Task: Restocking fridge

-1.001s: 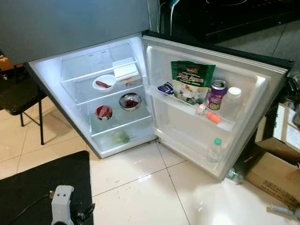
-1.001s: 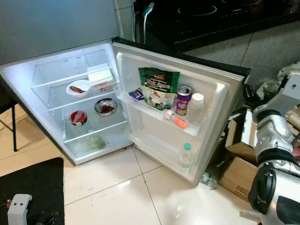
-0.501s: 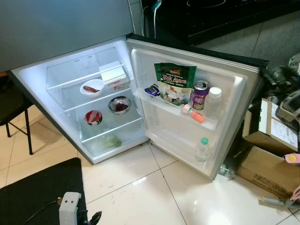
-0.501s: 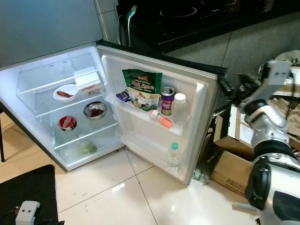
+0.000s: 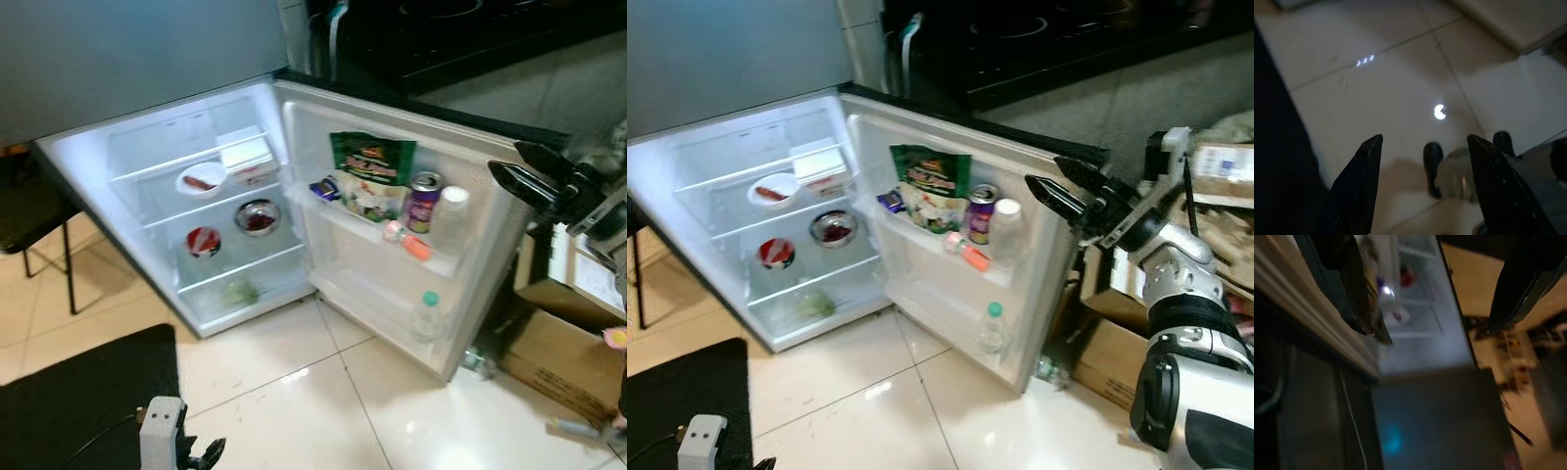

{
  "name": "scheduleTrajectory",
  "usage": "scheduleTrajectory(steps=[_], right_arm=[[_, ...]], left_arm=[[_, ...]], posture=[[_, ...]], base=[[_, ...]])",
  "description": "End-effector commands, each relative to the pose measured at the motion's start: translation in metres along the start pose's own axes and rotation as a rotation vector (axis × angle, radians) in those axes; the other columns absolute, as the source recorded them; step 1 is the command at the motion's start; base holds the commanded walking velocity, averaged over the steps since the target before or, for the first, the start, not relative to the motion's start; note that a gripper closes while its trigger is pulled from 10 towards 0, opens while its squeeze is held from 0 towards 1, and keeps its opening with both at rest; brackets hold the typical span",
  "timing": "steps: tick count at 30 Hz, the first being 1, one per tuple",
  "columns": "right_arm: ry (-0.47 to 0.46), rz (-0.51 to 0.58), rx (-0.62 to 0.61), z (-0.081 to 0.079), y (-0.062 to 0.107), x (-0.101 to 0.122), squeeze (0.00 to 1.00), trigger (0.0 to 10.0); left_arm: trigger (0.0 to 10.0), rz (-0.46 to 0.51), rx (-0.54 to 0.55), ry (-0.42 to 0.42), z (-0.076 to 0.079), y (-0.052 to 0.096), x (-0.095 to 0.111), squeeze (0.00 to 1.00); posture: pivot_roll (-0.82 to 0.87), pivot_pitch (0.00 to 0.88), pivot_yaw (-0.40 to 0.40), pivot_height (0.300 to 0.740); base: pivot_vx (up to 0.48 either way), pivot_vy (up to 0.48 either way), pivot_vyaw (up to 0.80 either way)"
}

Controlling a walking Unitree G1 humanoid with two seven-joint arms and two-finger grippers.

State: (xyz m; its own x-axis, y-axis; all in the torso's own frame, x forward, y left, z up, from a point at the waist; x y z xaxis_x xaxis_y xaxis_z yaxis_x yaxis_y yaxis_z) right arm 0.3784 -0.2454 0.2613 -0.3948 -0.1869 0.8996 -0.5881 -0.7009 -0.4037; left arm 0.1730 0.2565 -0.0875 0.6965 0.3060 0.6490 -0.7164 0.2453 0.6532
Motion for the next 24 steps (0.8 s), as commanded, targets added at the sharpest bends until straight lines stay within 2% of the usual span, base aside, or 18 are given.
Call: scheduleTrajectory(steps=[1,2,6,12,17,20,23,24], right_arm=[[0.022,0.028,-0.019,0.004,0.003,0.007,0.00,10.0],[0.022,0.028,-0.019,0.004,0.003,0.007,0.00,10.0],[0.132,-0.011,-0.235,0.028,0.008,0.014,0.00,10.0],[0.305,-0.164,-0.425,0.048,0.010,0.015,0.00,10.0],[0.296,-0.129,-0.485,0.057,0.016,0.029,0.00,10.0],[0.300,-0.178,-0.512,0.061,0.022,0.026,0.00,10.0],[0.296,-0.357,-0.568,0.066,0.037,0.005,0.00,10.0],[0.296,-0.357,-0.568,0.066,0.037,0.005,0.00,10.0]], left_arm=[[10.0,-0.031,0.006,0.019,0.002,0.000,-0.010,0.00],[10.0,-0.031,0.006,0.019,0.002,0.000,-0.010,0.00],[10.0,-0.039,0.012,0.021,0.001,0.000,-0.013,0.00],[10.0,-0.038,0.009,0.020,0.002,-0.001,-0.012,0.00],[10.0,-0.045,0.010,0.019,0.002,-0.001,-0.013,0.00],[10.0,-0.046,0.011,0.020,0.002,-0.001,-0.014,0.00],[10.0,-0.049,0.009,0.019,0.003,-0.001,-0.015,0.00],[10.0,-0.049,0.009,0.019,0.003,-0.001,-0.015,0.00]], posture=[[0.06,0.058,0.081,0.740],[0.06,0.058,0.081,0.740],[0.06,0.054,0.080,0.740],[0.07,0.058,0.080,0.740],[0.06,0.049,0.077,0.740],[0.06,0.047,0.077,0.740],[0.05,0.044,0.077,0.740],[0.05,0.044,0.077,0.740]], base=[[0.000,0.000,0.00],[0.000,0.000,0.00],[0.000,0.000,0.00],[0.000,0.000,0.00],[0.000,0.000,0.00],[0.000,0.000,0.00],[0.000,0.000,0.00],[0.000,0.000,0.00]])
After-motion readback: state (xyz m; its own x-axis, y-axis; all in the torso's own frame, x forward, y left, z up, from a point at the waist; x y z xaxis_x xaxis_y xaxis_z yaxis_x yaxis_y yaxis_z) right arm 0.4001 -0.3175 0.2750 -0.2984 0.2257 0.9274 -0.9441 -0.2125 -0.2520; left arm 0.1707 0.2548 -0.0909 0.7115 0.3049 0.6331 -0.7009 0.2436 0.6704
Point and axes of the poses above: a point about 5 cm out from each wrist's last joint towards the gripper, its own y axis pointing back from the gripper into the wrist, its own x axis along the axis of the wrist's last joint, z = x × y, the point moved 4 cm from there along -y, pointing out of the wrist towards the gripper, and after that the axes turned 14 degrees about y, right-handed, at the moved point
